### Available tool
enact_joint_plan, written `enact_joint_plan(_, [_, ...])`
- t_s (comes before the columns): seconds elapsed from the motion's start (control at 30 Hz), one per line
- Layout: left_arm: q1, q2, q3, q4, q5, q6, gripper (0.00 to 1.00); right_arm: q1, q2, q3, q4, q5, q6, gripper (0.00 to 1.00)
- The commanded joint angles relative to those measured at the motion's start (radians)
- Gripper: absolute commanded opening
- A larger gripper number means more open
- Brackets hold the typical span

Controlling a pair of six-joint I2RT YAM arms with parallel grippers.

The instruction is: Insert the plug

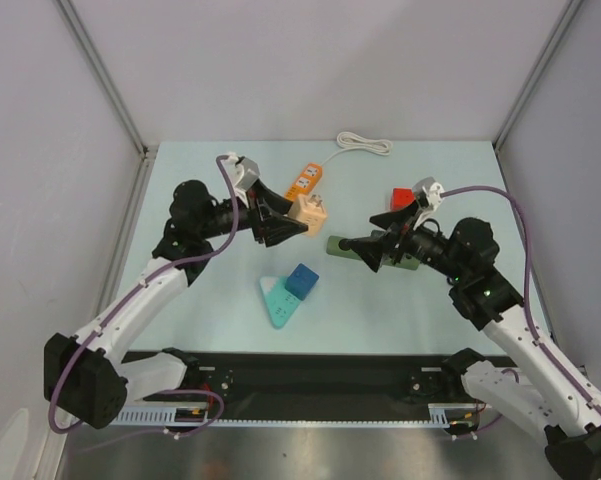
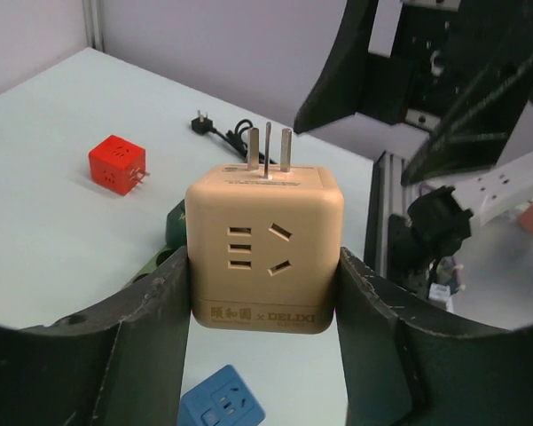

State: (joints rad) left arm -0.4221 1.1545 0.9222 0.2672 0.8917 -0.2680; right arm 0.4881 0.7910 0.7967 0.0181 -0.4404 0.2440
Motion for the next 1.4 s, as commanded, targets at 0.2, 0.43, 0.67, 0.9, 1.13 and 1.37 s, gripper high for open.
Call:
enact_joint_plan(0.2, [-0.020,0.088,0.281,-0.612,-0.744,-0.364,0.01,0.210,0.125,0.142,-0.150,0.366,-0.132,1.00])
enact_joint_plan(0.43, [0.069,0.152,0.234,-0.945,-1.017,-0.569,0.00,0.247,0.139,0.157,-0.210,0.414,-0.098,1.00])
enact_joint_plan(0.67, [0.071,0.179,0.143,-1.000,-1.218,-0.798,0.00,0.251,0.148,0.113,-0.167,0.420,-0.094,1.00])
enact_joint_plan(0.9, [0.098,0.292,0.119,-1.057,-1.191,-0.925,0.00,0.306,0.237,0.113,-0.198,0.505,-0.100,1.00])
enact_joint_plan(1.13, [0.135,0.379,0.148,-1.157,-1.094,-1.039,0.00,0.418,0.272,-0.023,0.054,0.517,-0.196,1.00])
enact_joint_plan(1.37, [0.140,0.240,0.221,-1.208,-1.059,-1.028,0.00,0.520,0.437,-0.082,0.403,0.464,-0.513,1.00])
